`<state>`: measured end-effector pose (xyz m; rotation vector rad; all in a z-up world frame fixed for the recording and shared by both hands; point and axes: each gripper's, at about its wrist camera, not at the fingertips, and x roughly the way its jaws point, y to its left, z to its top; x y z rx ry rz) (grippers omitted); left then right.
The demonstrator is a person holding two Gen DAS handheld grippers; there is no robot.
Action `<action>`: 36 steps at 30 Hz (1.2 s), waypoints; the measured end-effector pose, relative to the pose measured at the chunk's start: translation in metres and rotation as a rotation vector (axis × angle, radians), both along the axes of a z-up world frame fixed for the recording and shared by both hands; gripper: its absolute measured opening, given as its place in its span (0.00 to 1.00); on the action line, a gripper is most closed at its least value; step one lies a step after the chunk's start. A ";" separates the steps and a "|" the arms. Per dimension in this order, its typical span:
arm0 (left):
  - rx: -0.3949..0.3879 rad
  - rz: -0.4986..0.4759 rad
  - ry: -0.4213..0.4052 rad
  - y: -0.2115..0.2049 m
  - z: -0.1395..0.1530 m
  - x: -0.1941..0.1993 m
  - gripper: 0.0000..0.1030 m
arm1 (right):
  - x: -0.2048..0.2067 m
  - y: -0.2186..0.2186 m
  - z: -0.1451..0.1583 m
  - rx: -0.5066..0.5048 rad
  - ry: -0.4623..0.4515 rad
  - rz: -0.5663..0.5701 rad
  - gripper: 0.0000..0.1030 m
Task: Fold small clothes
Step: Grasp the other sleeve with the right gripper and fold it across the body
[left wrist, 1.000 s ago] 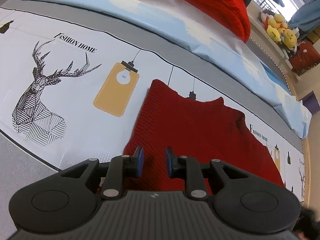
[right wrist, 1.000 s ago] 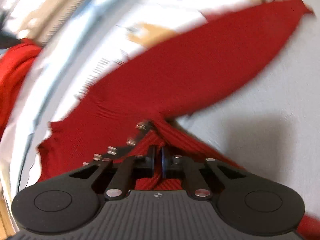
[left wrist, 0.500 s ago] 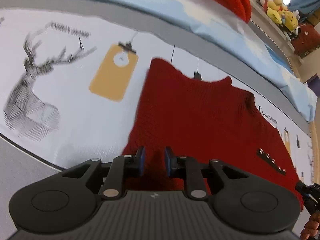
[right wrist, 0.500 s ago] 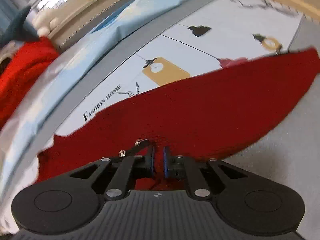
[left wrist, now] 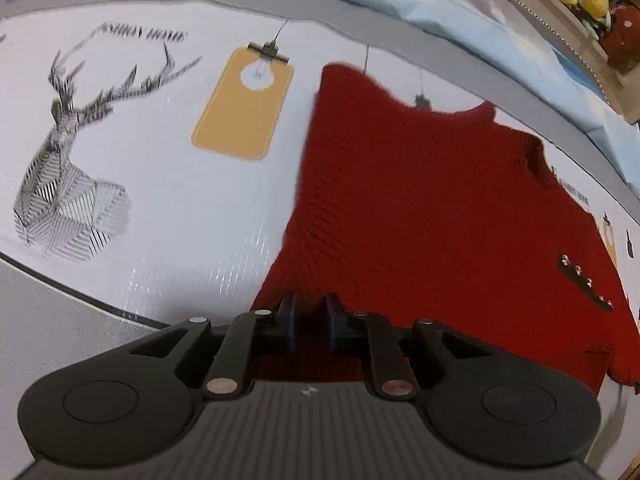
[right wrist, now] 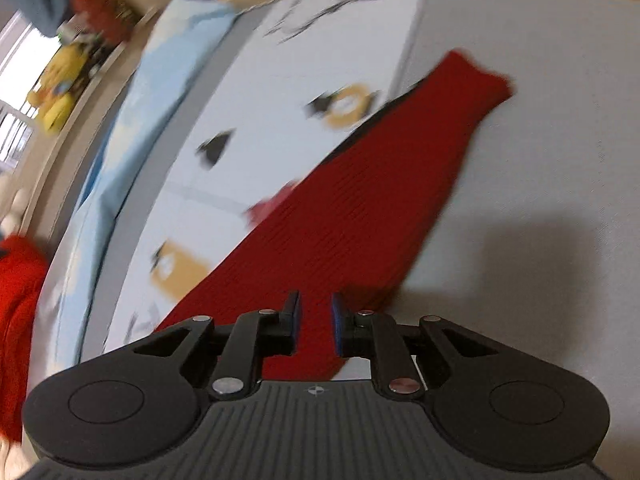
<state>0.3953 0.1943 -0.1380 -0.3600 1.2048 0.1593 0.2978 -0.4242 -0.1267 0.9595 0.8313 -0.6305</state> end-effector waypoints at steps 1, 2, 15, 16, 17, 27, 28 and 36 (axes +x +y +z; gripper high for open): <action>0.011 -0.016 -0.031 -0.004 0.009 -0.001 0.18 | -0.005 -0.010 -0.002 -0.003 -0.002 -0.023 0.21; 0.020 -0.031 -0.061 -0.007 0.017 -0.002 0.18 | -0.011 -0.018 -0.005 0.004 -0.002 -0.041 0.24; 0.013 -0.081 -0.101 -0.031 0.037 0.003 0.19 | -0.018 -0.053 -0.036 0.123 -0.013 -0.126 0.35; 0.015 -0.081 -0.101 -0.030 0.037 0.003 0.19 | -0.018 -0.054 -0.038 0.122 -0.005 -0.133 0.35; 0.017 -0.079 -0.100 -0.030 0.037 0.003 0.19 | -0.019 -0.054 -0.039 0.119 0.007 -0.139 0.35; 0.016 -0.067 -0.106 -0.024 0.042 0.001 0.19 | -0.003 -0.045 -0.026 -0.049 -0.011 -0.090 0.11; 0.015 -0.064 -0.108 -0.023 0.043 0.001 0.19 | 0.001 -0.039 -0.018 -0.098 -0.019 -0.073 0.11; 0.007 -0.036 -0.120 -0.017 0.049 0.001 0.19 | 0.036 0.160 0.109 -0.670 -0.499 0.578 0.11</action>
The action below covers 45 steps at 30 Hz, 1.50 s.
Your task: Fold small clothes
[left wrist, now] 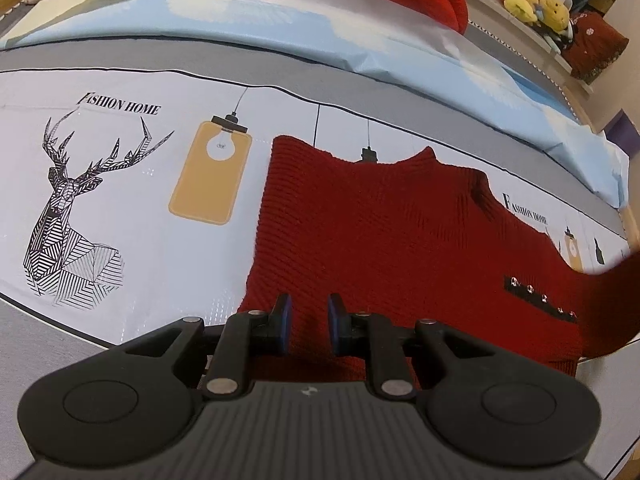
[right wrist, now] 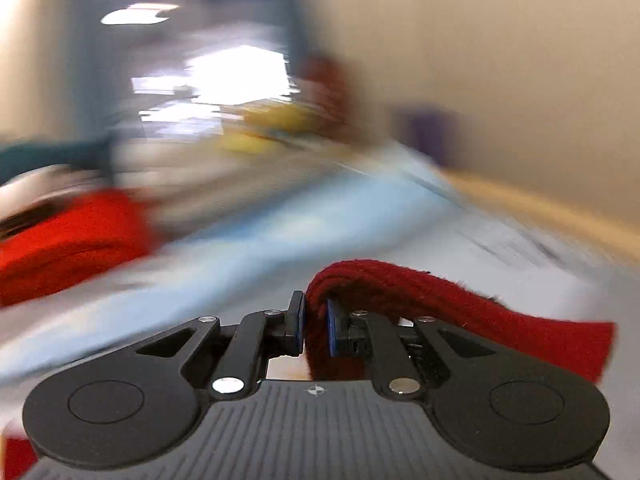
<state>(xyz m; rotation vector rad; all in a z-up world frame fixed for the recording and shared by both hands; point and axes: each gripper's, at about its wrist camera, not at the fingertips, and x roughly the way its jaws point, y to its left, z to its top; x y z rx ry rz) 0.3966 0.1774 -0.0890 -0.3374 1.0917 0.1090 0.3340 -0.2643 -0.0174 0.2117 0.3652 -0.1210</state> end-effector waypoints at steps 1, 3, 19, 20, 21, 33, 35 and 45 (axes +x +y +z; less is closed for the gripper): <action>-0.002 0.000 0.001 0.000 0.000 0.000 0.19 | -0.003 0.031 0.006 -0.029 -0.046 0.126 0.12; -0.006 -0.001 0.004 -0.002 -0.001 0.001 0.19 | -0.010 0.088 0.007 -0.032 -0.065 0.379 0.18; -0.077 0.042 0.007 0.005 -0.015 0.009 0.19 | 0.041 0.085 -0.115 0.124 0.706 0.283 0.40; -0.106 0.052 0.003 0.007 -0.017 0.009 0.19 | 0.038 0.073 -0.124 0.175 0.744 0.234 0.37; -0.141 0.067 0.002 0.009 -0.020 0.010 0.19 | 0.037 0.063 -0.125 0.240 0.744 0.205 0.37; -0.445 0.280 0.038 0.033 -0.069 0.012 0.29 | 0.029 0.061 -0.099 0.245 0.700 0.232 0.46; -0.437 0.294 0.029 0.035 -0.071 0.013 0.29 | 0.036 0.061 -0.098 0.249 0.699 0.228 0.46; -0.129 0.130 -0.190 0.001 0.004 0.000 0.08 | 0.040 0.049 -0.096 0.261 0.681 0.177 0.46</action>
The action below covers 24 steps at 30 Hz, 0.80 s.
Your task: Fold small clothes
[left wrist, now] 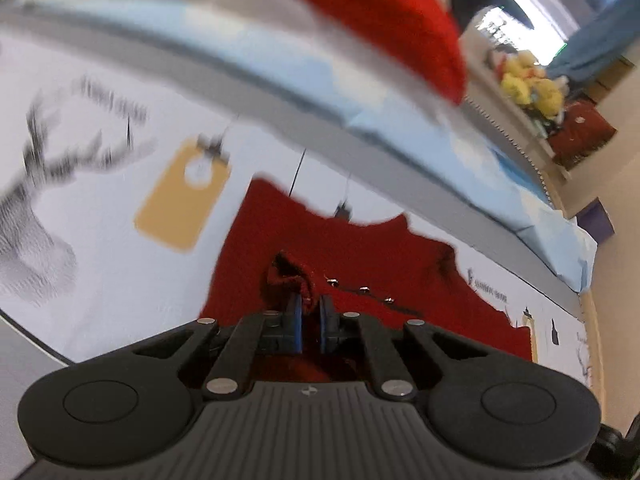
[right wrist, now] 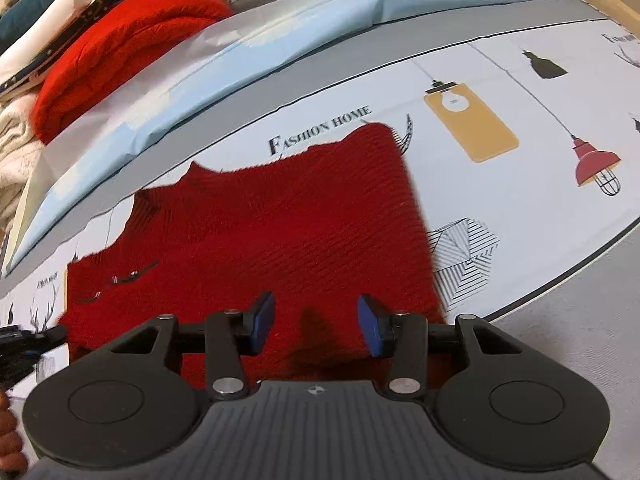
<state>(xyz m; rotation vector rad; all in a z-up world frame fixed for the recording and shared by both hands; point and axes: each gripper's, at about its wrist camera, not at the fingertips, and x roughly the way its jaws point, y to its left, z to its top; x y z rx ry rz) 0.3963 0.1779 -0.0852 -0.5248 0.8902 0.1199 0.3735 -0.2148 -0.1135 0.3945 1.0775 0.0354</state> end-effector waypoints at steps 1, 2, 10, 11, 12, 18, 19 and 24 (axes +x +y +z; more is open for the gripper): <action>0.050 -0.012 -0.002 -0.003 0.006 -0.002 0.08 | 0.000 -0.001 -0.001 0.000 -0.002 -0.010 0.46; 0.095 -0.017 0.016 -0.006 0.006 -0.003 0.10 | -0.001 -0.002 -0.003 0.001 -0.001 -0.024 0.46; 0.237 -0.194 0.006 -0.038 0.004 -0.003 0.10 | -0.002 -0.011 -0.021 0.041 0.069 -0.096 0.46; 0.229 -0.229 0.020 -0.043 -0.003 -0.002 0.10 | -0.002 -0.011 -0.021 0.044 0.069 -0.100 0.46; 0.223 -0.246 0.068 -0.045 -0.016 0.000 0.10 | -0.002 -0.010 -0.022 0.039 0.068 -0.099 0.46; 0.260 -0.250 0.164 -0.047 -0.018 -0.009 0.18 | -0.007 -0.005 -0.014 0.039 0.102 -0.115 0.46; 0.288 -0.277 0.126 -0.053 -0.007 -0.014 0.23 | -0.010 -0.006 -0.007 0.065 0.099 -0.132 0.46; 0.381 -0.328 0.093 -0.071 0.017 -0.040 0.33 | -0.025 -0.005 0.030 0.026 0.012 -0.114 0.47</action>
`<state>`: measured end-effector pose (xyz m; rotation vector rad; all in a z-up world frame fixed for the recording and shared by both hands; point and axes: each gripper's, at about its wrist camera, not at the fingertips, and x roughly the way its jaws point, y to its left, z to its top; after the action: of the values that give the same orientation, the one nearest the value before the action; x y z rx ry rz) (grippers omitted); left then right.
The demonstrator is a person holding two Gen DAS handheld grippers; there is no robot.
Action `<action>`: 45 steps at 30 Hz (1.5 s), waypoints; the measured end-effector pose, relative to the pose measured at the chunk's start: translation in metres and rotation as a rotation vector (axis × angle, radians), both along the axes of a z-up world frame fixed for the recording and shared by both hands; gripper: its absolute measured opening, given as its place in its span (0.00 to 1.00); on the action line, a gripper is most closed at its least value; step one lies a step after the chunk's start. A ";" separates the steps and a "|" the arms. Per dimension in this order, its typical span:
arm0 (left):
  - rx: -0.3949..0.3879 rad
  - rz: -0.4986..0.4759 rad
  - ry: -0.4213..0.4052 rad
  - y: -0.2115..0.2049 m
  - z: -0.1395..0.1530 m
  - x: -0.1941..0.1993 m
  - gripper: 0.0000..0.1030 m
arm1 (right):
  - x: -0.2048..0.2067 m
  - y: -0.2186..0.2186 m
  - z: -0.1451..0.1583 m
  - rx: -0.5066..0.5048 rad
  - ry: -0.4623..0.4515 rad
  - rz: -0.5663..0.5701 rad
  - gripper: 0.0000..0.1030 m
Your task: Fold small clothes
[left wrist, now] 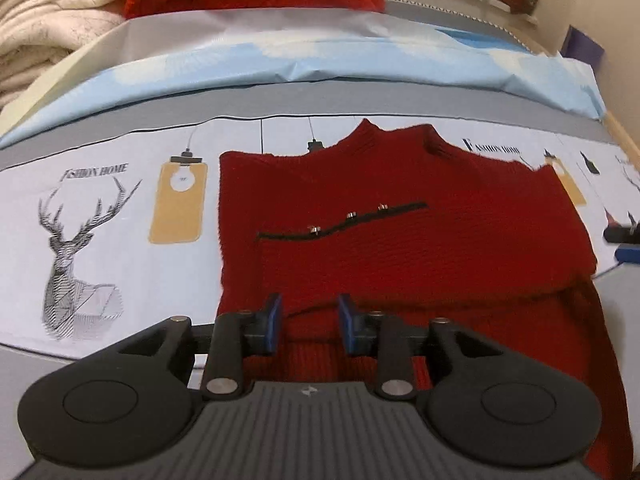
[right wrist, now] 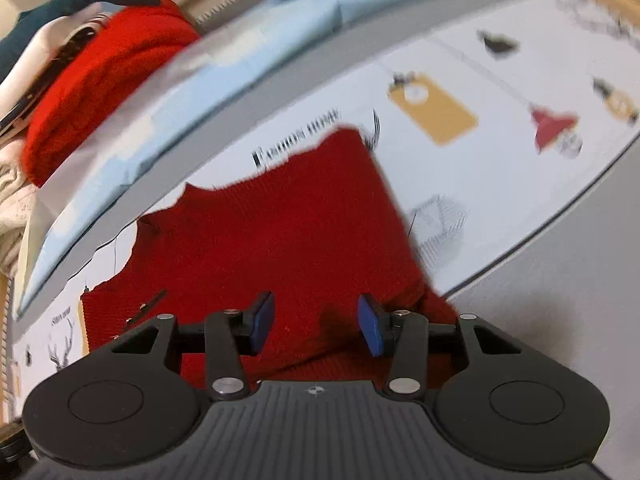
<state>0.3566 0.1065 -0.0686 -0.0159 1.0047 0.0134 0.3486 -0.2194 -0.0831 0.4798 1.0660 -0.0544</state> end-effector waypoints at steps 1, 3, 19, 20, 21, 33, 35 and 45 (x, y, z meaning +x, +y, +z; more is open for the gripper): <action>0.000 -0.003 -0.001 -0.001 0.004 -0.006 0.33 | -0.003 0.000 0.006 -0.021 -0.014 0.006 0.47; 0.007 -0.020 -0.015 -0.004 0.013 -0.019 0.33 | -0.012 -0.002 0.016 -0.026 -0.032 0.001 0.47; -0.072 -0.112 -0.246 0.041 0.108 -0.218 0.33 | -0.177 -0.054 0.140 -0.052 -0.280 -0.022 0.48; -0.078 -0.092 -0.249 0.045 0.107 -0.233 0.33 | -0.190 -0.062 0.137 -0.055 -0.280 -0.030 0.48; -0.075 -0.073 -0.249 0.047 0.103 -0.247 0.33 | -0.205 -0.070 0.132 -0.054 -0.274 -0.038 0.48; -0.117 0.093 -0.037 0.058 0.044 -0.316 0.32 | -0.295 -0.115 0.026 -0.011 -0.072 -0.102 0.48; -0.128 0.119 0.002 0.067 0.026 -0.315 0.32 | -0.293 -0.116 0.018 0.022 -0.032 -0.121 0.48; -0.235 0.211 0.156 0.107 -0.041 -0.306 0.33 | -0.273 -0.097 -0.035 -0.061 0.133 -0.071 0.48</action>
<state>0.0506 0.2137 -0.1091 -0.3408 1.1522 0.0906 0.0757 -0.3166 -0.1179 0.4639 1.1736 -0.1831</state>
